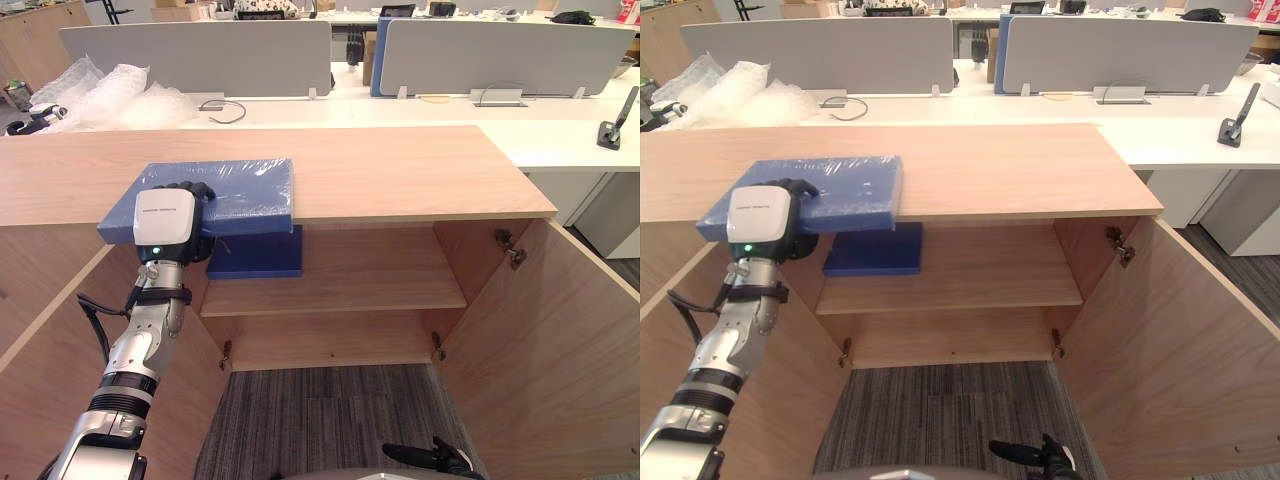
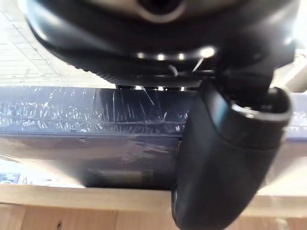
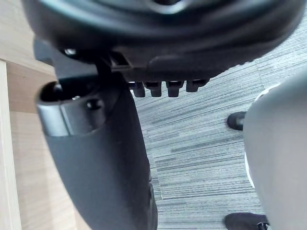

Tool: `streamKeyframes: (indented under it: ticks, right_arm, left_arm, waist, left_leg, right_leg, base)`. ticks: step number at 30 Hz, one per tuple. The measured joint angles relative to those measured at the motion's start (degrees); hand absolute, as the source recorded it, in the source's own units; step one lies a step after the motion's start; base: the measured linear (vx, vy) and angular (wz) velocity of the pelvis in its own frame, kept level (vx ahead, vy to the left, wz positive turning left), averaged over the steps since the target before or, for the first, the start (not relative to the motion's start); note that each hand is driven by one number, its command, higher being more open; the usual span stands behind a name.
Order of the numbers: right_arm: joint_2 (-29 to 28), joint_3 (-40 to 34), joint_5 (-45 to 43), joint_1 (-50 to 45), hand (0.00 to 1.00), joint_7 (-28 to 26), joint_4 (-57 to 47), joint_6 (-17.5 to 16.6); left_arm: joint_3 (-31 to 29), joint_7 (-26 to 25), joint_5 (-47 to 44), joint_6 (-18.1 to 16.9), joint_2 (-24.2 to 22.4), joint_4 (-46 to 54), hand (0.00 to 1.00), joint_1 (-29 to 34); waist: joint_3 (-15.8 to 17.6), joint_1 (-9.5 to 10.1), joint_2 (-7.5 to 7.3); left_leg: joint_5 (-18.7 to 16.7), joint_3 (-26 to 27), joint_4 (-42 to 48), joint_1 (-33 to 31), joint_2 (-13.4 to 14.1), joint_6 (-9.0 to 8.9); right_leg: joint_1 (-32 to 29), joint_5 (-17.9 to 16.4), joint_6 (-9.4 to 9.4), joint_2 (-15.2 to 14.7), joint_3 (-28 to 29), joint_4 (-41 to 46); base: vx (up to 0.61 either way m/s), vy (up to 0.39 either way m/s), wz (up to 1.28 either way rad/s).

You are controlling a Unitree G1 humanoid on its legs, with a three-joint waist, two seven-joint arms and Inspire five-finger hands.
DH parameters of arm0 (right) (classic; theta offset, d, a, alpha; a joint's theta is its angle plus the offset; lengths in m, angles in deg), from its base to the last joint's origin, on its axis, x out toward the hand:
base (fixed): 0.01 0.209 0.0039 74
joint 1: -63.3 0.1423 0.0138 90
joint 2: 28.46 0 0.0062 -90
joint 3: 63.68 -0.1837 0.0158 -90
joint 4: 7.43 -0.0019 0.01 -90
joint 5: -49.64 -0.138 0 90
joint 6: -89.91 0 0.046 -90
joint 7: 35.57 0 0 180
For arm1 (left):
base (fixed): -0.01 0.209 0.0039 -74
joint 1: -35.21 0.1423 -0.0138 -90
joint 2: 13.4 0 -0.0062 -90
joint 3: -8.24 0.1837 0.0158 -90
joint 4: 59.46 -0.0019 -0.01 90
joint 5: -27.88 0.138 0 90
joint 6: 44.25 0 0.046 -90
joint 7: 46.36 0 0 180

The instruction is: Walk over to the cabinet, pick up the folder, carry it to the office cabinet, place the folder inside the office cabinet, then close the office cabinet door

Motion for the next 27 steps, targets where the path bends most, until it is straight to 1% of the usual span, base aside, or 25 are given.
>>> streamKeyframes:
  ticks: [2,6,8,9,11,13,14,17,21,23,27]
  right_arm:
    - [0.01,0.0,0.0,0.01,1.0,0.0,0.0,0.01]
    - [0.21,0.01,0.07,0.17,1.0,-0.01,0.01,0.05]
    - [0.21,0.03,0.07,0.17,1.0,-0.01,0.03,0.09]
    - [0.2,0.03,0.07,0.18,1.0,-0.01,0.05,0.16]
    - [0.2,0.06,0.09,0.31,1.0,0.0,0.26,0.3]
    - [0.23,-0.03,0.16,0.46,1.0,0.0,1.16,0.31]
    - [0.25,-0.02,0.18,0.64,1.0,0.02,1.49,0.31]
    - [0.23,-0.07,1.22,0.78,1.0,0.04,1.65,0.31]
    - [0.41,-0.22,1.23,0.81,1.0,0.15,2.25,0.35]
    - [0.51,-0.65,1.28,1.1,1.0,0.27,2.85,0.49]
    - [0.47,-0.68,1.29,1.16,1.0,0.32,3.24,0.49]
  left_arm:
    - [-1.03,0.05,-0.3,-0.02,-0.12,2.92,0.0,-0.5]
    - [-0.34,0.91,-0.29,-0.17,-0.35,5.88,0.0,-0.45]
    - [-0.26,2.09,-0.46,-0.38,-1.0,9.82,0.0,1.09]
    - [0.09,2.72,-0.81,-0.8,-1.61,13.31,0.0,2.91]
    - [0.88,3.22,-2.33,-2.77,-2.45,18.31,0.0,5.93]
    - [0.91,3.98,-4.25,-5.5,-5.68,26.35,0.0,9.76]
    - [0.91,4.09,-5.34,-6.25,-6.85,28.13,0.0,10.55]
    - [0.92,4.23,-12.46,-8.57,-12.86,35.19,0.0,14.0]
    - [-0.53,3.72,-19.56,-8.6,-16.01,38.97,0.0,15.45]
    - [-2.84,2.56,-23.5,-8.36,-18.32,40.82,0.0,16.43]
    - [-6.39,0.58,-25.89,-7.47,-20.15,43.83,0.0,17.75]
  waist:
    - [-0.09,-0.12,0.02]
    - [-0.14,-0.41,0.49]
    - [-0.14,-0.42,0.49]
    - [-0.13,-0.39,0.49]
    - [-0.13,-0.39,0.49]
    - [-0.14,-0.29,0.48]
    - [-0.14,-0.29,0.48]
    - [-0.25,-0.3,0.65]
    - [-0.8,-0.2,0.98]
    - [-1.03,-0.01,1.1]
    - [-1.22,0.09,0.92]
  left_leg:
    - [0.0,0.09,0.0,0.03,-0.04,0.0]
    - [0.0,0.07,0.0,0.03,-0.19,0.01]
    - [-0.01,0.04,0.0,0.01,-0.23,0.01]
    - [-0.02,0.03,-0.01,0.0,-0.29,0.03]
    - [-0.04,-0.1,-0.01,0.01,-0.32,0.06]
    - [-0.06,-0.14,0.01,-0.01,-0.29,0.04]
    - [-0.06,-0.14,0.01,-0.01,-0.29,0.03]
    - [-0.12,-0.12,0.01,0.1,-0.09,-0.03]
    - [-0.14,-0.13,-0.01,0.18,0.14,-0.06]
    - [-0.12,-0.15,0.0,0.2,0.19,-0.05]
    - [-0.12,-0.17,0.01,0.19,0.21,-0.05]
  right_leg:
    - [0.04,0.05,0.01,-0.04,0.01,-0.12]
    - [0.27,0.14,0.11,-0.13,-0.07,-0.58]
    - [0.38,0.14,0.1,-0.14,-0.14,-0.77]
    - [0.44,0.14,0.1,-0.18,-0.17,-0.85]
    - [0.57,0.14,0.09,-0.19,-0.35,-0.92]
    - [0.58,0.14,0.09,-0.2,-0.14,-0.88]
    - [0.58,0.14,0.09,-0.2,-0.13,-0.85]
    - [0.55,0.13,0.07,-0.09,0.01,-0.56]
    - [0.33,0.0,-0.07,0.09,0.17,0.01]
    - [0.24,-0.02,-0.08,0.11,0.2,0.27]
    - [0.13,-0.06,-0.1,0.12,0.24,0.54]
  base:
    - [0.0,0.0,0.0]
    - [0.0,0.0,0.0]
    - [0.02,0.003,0.01]
    - [0.04,0.008,0.02]
    - [0.04,0.008,0.03]
    - [0.0,0.0,0.0]
    - [0.0,0.0,0.0]
    - [0.0,0.0,0.0]
    - [0.0,0.0,0.0]
    - [0.0,0.0,0.0]
    - [0.0,0.0,0.0]
